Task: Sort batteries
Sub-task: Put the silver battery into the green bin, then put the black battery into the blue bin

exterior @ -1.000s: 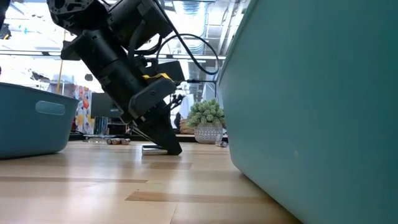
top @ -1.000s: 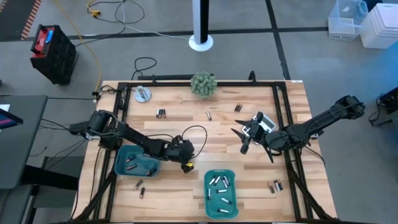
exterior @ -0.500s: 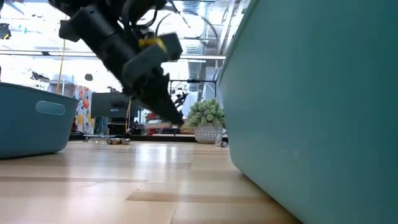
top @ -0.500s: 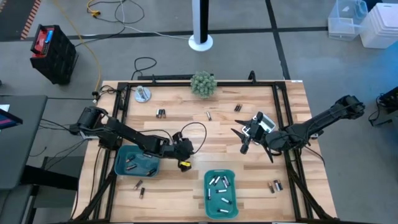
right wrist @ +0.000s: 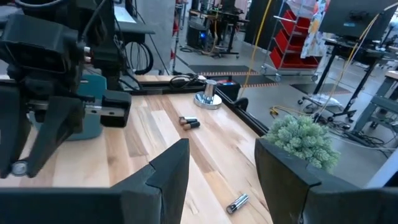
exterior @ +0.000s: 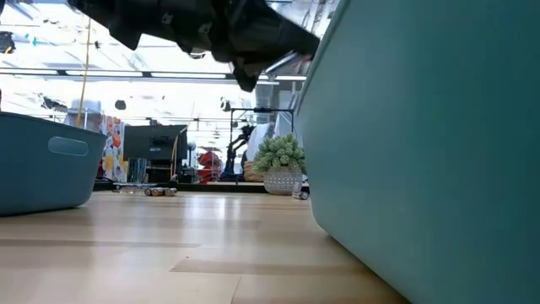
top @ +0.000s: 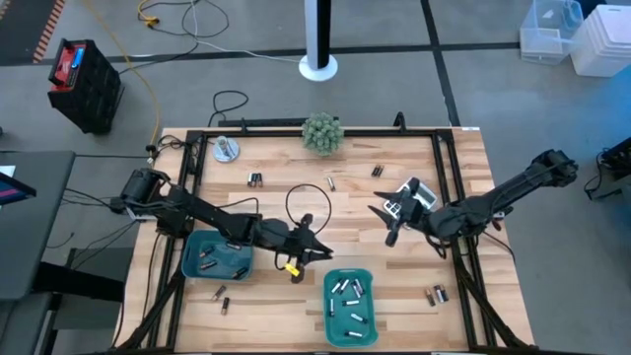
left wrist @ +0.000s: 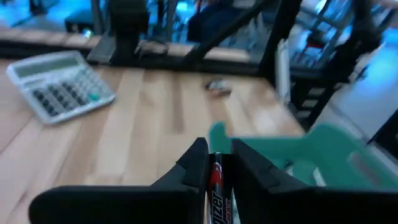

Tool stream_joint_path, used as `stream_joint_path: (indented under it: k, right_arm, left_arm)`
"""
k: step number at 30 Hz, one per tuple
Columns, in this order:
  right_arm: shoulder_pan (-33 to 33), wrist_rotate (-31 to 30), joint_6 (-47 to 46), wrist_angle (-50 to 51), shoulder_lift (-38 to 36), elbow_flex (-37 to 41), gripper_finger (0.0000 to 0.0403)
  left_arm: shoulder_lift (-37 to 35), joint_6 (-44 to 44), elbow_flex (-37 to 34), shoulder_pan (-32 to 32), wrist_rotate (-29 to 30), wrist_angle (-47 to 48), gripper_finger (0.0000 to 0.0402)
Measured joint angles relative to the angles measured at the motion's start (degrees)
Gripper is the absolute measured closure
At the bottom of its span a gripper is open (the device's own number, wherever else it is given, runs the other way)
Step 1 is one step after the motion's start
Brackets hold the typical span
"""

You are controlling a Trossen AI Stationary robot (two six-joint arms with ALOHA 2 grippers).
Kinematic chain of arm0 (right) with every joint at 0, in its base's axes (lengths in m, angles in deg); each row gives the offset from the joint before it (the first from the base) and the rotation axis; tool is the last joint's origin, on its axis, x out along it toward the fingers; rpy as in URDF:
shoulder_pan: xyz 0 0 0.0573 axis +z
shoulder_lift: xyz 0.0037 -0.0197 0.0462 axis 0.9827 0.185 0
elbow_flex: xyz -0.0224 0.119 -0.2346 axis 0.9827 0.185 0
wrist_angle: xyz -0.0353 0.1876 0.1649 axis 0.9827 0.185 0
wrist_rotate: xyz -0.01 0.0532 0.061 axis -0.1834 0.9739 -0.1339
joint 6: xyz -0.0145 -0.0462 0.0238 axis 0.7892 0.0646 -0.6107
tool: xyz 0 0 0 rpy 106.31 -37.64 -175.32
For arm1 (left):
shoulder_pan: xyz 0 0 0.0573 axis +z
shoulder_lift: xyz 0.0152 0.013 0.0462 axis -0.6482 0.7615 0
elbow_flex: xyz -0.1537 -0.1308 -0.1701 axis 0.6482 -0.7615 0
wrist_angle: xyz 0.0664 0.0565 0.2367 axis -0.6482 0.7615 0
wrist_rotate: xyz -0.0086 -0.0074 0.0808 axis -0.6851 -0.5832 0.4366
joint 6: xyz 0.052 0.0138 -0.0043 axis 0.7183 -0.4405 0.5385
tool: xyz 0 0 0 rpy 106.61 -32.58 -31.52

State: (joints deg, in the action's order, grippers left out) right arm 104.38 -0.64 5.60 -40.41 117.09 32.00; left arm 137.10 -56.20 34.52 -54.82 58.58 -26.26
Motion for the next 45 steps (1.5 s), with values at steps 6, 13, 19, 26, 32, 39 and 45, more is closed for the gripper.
stream_joint_path:
  k: [6, 13, 19, 26, 32, 39, 45]
  right_arm:
    - [0.1, 0.0, 0.1, 0.1, -1.2, 0.0, 0.0206]
    - [1.4, 0.0, 1.0, -0.1, -2.6, 0.0, 0.0206]
    - [3.2, 0.0, 1.5, -0.1, -2.8, 0.0, 0.0206]
    - [6.6, 0.0, 3.5, -0.2, -2.9, 0.0, 0.0206]
    - [10.0, 0.0, -0.7, 2.5, -2.8, -0.5, 0.0206]
    - [15.2, 1.0, -18.0, 19.1, -1.0, -2.9, 0.0206]
    - [16.7, 8.0, -35.6, 37.5, 4.9, -8.6, 0.0206]
  left_arm:
    - [5.8, -1.8, 1.2, -0.8, -6.5, -12.5, 0.0362]
    - [15.5, -4.7, 8.4, -1.0, -12.6, -14.1, 0.0362]
    - [22.4, -6.8, 14.7, -1.2, -16.3, -13.8, 0.0347]
    - [21.9, -5.5, 14.5, -1.2, -16.6, -12.2, 0.0223]
    - [17.2, -1.8, 12.4, -1.2, -14.0, -10.3, 0.0202]
    - [7.6, 3.1, 3.5, -1.2, -6.6, -10.0, 0.0226]
    - [-0.7, 4.1, -5.0, -0.4, -0.2, -10.0, 0.0234]
